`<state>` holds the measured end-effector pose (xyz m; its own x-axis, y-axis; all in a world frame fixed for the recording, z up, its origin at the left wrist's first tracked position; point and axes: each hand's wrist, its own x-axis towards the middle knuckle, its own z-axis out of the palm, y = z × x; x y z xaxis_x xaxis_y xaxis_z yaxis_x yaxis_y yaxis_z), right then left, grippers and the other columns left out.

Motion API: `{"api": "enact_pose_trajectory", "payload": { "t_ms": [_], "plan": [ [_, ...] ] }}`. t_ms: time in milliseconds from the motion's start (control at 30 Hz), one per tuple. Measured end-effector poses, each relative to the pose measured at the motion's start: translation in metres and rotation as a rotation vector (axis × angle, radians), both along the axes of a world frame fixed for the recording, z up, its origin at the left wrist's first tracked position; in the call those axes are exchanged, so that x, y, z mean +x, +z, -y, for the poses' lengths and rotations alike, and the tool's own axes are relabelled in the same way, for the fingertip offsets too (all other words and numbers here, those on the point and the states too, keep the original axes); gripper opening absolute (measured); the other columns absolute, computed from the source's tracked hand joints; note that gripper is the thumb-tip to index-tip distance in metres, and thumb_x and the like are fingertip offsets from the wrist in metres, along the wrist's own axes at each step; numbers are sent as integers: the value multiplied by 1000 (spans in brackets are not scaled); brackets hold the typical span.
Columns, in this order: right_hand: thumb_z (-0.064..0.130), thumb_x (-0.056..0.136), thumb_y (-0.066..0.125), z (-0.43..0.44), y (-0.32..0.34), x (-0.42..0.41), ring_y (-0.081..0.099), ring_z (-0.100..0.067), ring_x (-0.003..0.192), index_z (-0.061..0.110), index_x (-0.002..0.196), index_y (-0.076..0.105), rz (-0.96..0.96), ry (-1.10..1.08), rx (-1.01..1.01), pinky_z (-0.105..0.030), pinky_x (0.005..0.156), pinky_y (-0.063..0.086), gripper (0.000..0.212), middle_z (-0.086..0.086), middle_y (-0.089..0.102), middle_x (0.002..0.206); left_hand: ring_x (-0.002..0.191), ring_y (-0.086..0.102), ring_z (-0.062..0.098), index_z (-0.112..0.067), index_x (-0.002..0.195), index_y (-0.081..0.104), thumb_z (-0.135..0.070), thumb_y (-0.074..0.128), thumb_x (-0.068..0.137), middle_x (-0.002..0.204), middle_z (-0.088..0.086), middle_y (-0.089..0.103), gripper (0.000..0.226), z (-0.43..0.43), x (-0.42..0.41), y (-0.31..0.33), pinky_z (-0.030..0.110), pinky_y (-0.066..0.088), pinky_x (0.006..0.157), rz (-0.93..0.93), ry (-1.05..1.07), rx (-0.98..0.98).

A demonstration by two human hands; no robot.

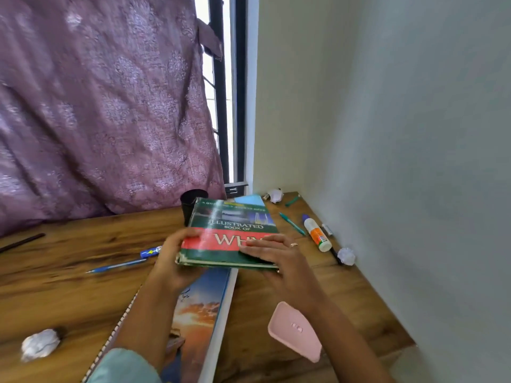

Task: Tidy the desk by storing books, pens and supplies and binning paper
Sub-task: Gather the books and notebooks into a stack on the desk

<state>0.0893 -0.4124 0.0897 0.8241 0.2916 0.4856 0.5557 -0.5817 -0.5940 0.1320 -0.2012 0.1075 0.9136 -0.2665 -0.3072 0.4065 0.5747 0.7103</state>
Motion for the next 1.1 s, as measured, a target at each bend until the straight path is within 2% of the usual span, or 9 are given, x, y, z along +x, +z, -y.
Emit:
{"api": "enact_pose_trajectory", "payload": {
  "t_ms": [133, 233, 300, 400, 533, 733, 900, 1000, 1100],
  "plan": [
    [23, 78, 73, -18, -2, -24, 52, 4, 120, 36, 140, 39, -470, 111, 625, 1, 85, 39, 72, 12, 46, 138, 55, 67, 25, -8, 95, 60, -11, 45, 83, 68, 13, 70, 19, -27, -33, -10, 33, 55, 59, -77, 116, 188],
    [21, 77, 71, -42, -21, -25, 70, -7, 96, 26, 148, 26, -785, 20, 1029, -29, 80, 57, 84, 8, 63, 118, 58, 67, 27, -10, 102, 60, -14, 50, 87, 72, 14, 71, 19, -49, -53, -22, 38, 56, 64, -83, 162, 289],
    [18, 74, 75, -62, -31, -26, 71, -24, 94, 14, 136, 47, -904, -8, 1001, -43, 82, 57, 68, -6, 72, 108, 57, 69, 25, -11, 105, 60, -19, 53, 91, 73, 11, 73, 18, -64, -62, -26, 35, 58, 54, -46, 157, 385],
    [9, 83, 69, -90, -50, -42, 73, -19, 81, 15, 117, 58, -928, -92, 1022, -31, 64, 59, 36, -7, 75, 95, 53, 68, 17, -11, 99, 63, -29, 54, 93, 68, 6, 73, 20, -89, -67, -30, 24, 55, 48, 7, 156, 591],
    [13, 87, 65, -112, -76, -64, 72, -23, 92, 21, 124, 52, -944, -124, 1066, -35, 70, 59, 40, -8, 72, 106, 62, 68, 16, -9, 99, 67, -33, 56, 92, 78, 5, 73, 27, -111, -71, -49, 21, 52, 51, 66, 174, 840],
    [15, 88, 65, -139, -108, -81, 71, -22, 91, 20, 121, 51, -939, -282, 886, -36, 73, 60, 37, -10, 70, 109, 136, 36, 19, -13, 132, 54, -34, 50, 96, 151, -2, 35, 42, -146, -76, -96, 28, 31, 103, 193, 29, 1260],
    [19, 83, 72, -158, -122, -94, 65, -18, 101, 27, 126, 50, -743, -446, 616, -36, 83, 58, 49, -7, 59, 121, 114, 45, 3, -21, 137, 46, -25, 47, 98, 133, -14, 43, 39, -169, -86, -117, -2, 35, 74, 389, -153, 1188],
    [7, 84, 69, -164, -116, -99, 65, -16, 98, 32, 117, 50, -720, -456, 563, -34, 81, 57, 46, -4, 63, 113, 129, 44, 13, -34, 141, 38, -56, 49, 88, 145, -10, 41, 58, -184, -94, -131, 32, 42, 104, 463, -242, 1158],
    [2, 79, 72, -173, -108, -105, 66, -15, 95, 28, 113, 51, -674, -493, 542, -38, 83, 56, 48, -5, 66, 112, 143, 21, 14, -36, 146, 29, -84, 39, 69, 155, -10, 26, 91, -195, -107, -144, 46, 19, 117, 527, -310, 1253]
  ]
}}
